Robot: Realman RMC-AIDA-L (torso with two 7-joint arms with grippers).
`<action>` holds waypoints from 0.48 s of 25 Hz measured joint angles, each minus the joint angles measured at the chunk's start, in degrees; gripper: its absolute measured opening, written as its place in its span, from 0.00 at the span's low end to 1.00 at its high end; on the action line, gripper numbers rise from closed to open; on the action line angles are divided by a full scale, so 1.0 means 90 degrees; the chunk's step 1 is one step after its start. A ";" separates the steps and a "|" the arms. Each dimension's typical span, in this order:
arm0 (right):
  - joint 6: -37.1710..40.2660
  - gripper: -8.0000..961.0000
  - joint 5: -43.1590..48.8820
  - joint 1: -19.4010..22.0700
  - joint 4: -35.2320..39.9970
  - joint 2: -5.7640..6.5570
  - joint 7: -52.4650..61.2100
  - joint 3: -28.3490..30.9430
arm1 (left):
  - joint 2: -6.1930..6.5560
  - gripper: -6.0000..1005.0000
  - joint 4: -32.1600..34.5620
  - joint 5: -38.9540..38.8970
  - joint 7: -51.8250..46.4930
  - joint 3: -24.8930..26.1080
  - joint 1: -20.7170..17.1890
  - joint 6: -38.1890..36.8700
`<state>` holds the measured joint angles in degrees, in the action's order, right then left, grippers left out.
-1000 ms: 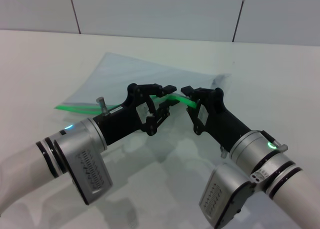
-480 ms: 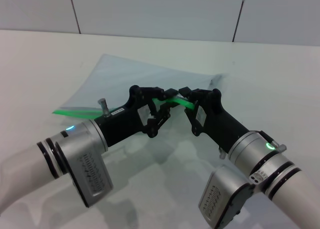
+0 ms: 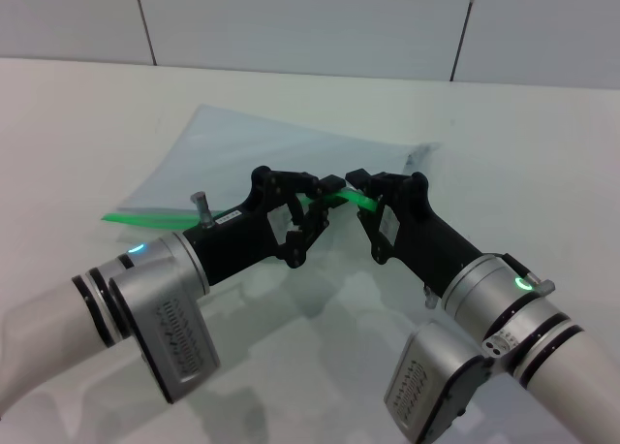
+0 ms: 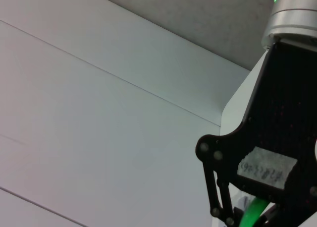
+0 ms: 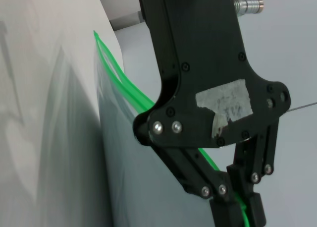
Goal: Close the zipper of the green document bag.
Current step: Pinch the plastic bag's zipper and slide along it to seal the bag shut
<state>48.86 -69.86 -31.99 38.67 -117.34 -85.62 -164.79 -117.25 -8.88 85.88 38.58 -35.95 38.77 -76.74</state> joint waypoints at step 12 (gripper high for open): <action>0.0001 0.07 -0.0001 0.0003 0.0000 0.0004 0.0088 0.0000 | 0.0001 0.09 0.0000 -0.0055 0.0000 0.0058 -0.0069 0.0021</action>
<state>48.87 -69.87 -31.96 38.68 -117.30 -84.83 -164.79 -117.24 -8.88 85.39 38.59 -35.43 38.15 -76.55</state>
